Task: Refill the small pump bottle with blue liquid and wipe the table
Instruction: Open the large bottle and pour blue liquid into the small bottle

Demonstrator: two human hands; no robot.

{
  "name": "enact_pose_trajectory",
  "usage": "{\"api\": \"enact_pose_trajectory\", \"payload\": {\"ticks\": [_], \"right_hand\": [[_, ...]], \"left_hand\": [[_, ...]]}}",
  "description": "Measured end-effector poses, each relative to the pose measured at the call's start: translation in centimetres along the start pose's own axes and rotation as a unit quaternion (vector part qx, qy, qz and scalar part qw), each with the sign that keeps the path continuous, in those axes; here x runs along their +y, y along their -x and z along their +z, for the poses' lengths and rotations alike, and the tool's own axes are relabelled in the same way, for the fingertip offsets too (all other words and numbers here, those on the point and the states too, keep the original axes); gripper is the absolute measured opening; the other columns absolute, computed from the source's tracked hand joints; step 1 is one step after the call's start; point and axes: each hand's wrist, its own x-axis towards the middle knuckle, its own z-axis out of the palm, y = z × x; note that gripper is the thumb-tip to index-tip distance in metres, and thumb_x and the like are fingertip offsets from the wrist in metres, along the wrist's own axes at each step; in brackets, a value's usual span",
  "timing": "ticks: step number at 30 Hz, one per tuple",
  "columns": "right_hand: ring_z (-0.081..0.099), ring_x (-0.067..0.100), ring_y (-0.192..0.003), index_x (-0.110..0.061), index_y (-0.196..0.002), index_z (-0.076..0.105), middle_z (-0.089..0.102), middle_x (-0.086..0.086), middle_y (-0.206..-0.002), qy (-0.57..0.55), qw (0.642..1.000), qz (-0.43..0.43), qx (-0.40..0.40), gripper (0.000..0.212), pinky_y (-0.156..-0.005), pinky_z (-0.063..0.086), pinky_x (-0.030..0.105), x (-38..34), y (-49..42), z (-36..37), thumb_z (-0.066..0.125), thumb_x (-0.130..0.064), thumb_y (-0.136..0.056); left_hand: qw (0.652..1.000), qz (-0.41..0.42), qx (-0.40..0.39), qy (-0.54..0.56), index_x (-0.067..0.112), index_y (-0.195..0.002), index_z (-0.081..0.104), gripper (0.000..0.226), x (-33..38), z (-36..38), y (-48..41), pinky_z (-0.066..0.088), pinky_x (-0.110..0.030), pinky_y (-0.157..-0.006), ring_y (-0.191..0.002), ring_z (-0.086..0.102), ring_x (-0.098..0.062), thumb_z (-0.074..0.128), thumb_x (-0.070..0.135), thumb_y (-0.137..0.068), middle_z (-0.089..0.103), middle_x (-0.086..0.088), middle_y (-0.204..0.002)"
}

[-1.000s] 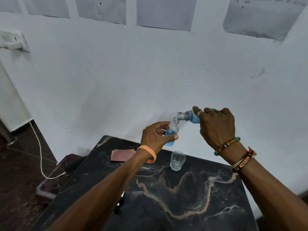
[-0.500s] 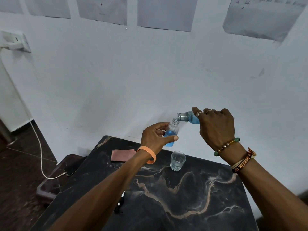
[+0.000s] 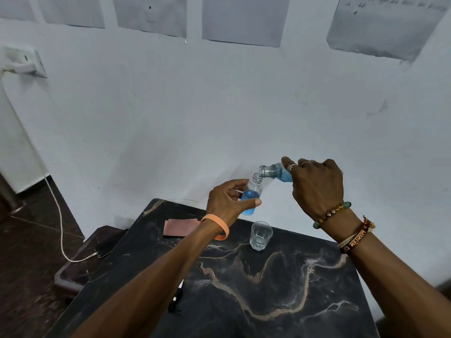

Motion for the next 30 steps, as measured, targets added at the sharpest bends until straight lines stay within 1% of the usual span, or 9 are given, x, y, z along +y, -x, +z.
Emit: {"api": "enact_pose_trajectory", "payload": {"ticks": [2,5,7,9,12,17,23,26,30], "right_hand": [[0.062,0.033,-0.069,-0.017,-0.129,0.057,0.065,0.009,-0.076,0.002,1.000,0.000,0.003,0.049,-0.067,0.036,0.035,-0.05,-0.02,-0.03,0.054,-0.005,-0.082],[0.062,0.032,-0.069,-0.018,-0.130,0.057,0.065,0.008,-0.076,0.005,1.000,0.000,0.004,0.049,-0.067,0.036,0.035,-0.03,0.02,-0.11,0.054,-0.006,-0.083],[0.062,0.031,-0.071,-0.020,-0.133,0.054,0.065,0.007,-0.079,0.008,1.000,0.000,0.000,0.049,-0.068,0.035,0.034,-0.03,0.06,-0.13,0.052,-0.008,-0.085],[0.063,0.030,-0.074,-0.021,-0.135,0.052,0.065,0.006,-0.082,0.009,1.000,0.000,-0.005,0.050,-0.069,0.034,0.034,-0.06,0.07,-0.11,0.050,-0.009,-0.087],[0.063,0.031,-0.074,-0.020,-0.134,0.053,0.066,0.007,-0.081,0.005,1.000,0.002,-0.003,0.050,-0.069,0.035,0.034,-0.11,0.11,-0.13,0.052,-0.009,-0.085],[0.063,0.031,-0.071,-0.019,-0.131,0.056,0.066,0.007,-0.078,0.004,1.000,0.002,-0.001,0.048,-0.069,0.038,0.034,-0.22,0.12,-0.12,0.053,-0.008,-0.084],[0.064,0.030,-0.076,-0.021,-0.135,0.052,0.067,0.006,-0.083,0.004,1.000,0.004,-0.007,0.050,-0.072,0.037,0.034,-0.24,0.12,-0.18,0.051,-0.010,-0.086],[0.064,0.030,-0.077,-0.022,-0.136,0.051,0.067,0.006,-0.084,0.005,1.000,0.003,-0.008,0.049,-0.072,0.038,0.033,-0.25,0.13,-0.28,0.051,-0.012,-0.088],[0.063,0.031,-0.072,-0.020,-0.133,0.054,0.066,0.006,-0.078,0.009,1.000,0.002,-0.006,0.048,-0.069,0.038,0.033,-0.22,0.05,-0.24,0.054,-0.010,-0.086]], "left_hand": [[1.000,0.000,-0.001,0.002,0.033,-0.112,0.065,0.053,0.09,-0.03,-0.02,0.052,-0.014,-0.076,-0.085,0.065,-0.001,0.086,0.040,-0.064,0.068,0.014,-0.106],[1.000,-0.001,0.001,0.002,0.029,-0.116,0.065,0.056,0.12,-0.02,-0.05,0.052,-0.014,-0.076,-0.089,0.066,-0.005,0.086,0.040,-0.065,0.069,0.010,-0.112],[1.000,-0.001,0.002,0.001,0.028,-0.116,0.065,0.057,0.13,-0.02,0.00,0.052,-0.015,-0.076,-0.090,0.065,-0.006,0.086,0.040,-0.065,0.069,0.010,-0.112],[1.000,-0.001,0.002,-0.001,0.029,-0.115,0.065,0.056,0.12,-0.03,0.09,0.053,-0.018,-0.079,-0.090,0.065,-0.006,0.086,0.040,-0.065,0.067,0.013,-0.108],[1.000,-0.001,0.002,-0.002,0.030,-0.114,0.065,0.054,0.12,-0.05,0.14,0.054,-0.023,-0.082,-0.089,0.064,-0.005,0.086,0.039,-0.065,0.065,0.017,-0.105],[1.000,0.003,0.005,-0.005,0.028,-0.116,0.065,0.056,0.13,-0.18,0.16,0.053,-0.019,-0.079,-0.090,0.065,-0.006,0.086,0.038,-0.065,0.070,0.007,-0.114],[1.000,0.001,0.004,-0.005,0.026,-0.117,0.065,0.056,0.14,-0.12,0.15,0.054,-0.025,-0.083,-0.092,0.065,-0.009,0.086,0.038,-0.066,0.069,0.005,-0.115],[1.000,0.002,0.002,-0.003,0.027,-0.116,0.065,0.055,0.11,-0.12,0.16,0.053,-0.021,-0.081,-0.091,0.065,-0.007,0.086,0.037,-0.066,0.069,0.007,-0.114],[1.000,0.004,0.003,-0.002,0.028,-0.115,0.065,0.055,-0.07,-0.03,0.08,0.054,-0.022,-0.082,-0.089,0.065,-0.006,0.086,0.038,-0.066,0.069,0.009,-0.112]]}}
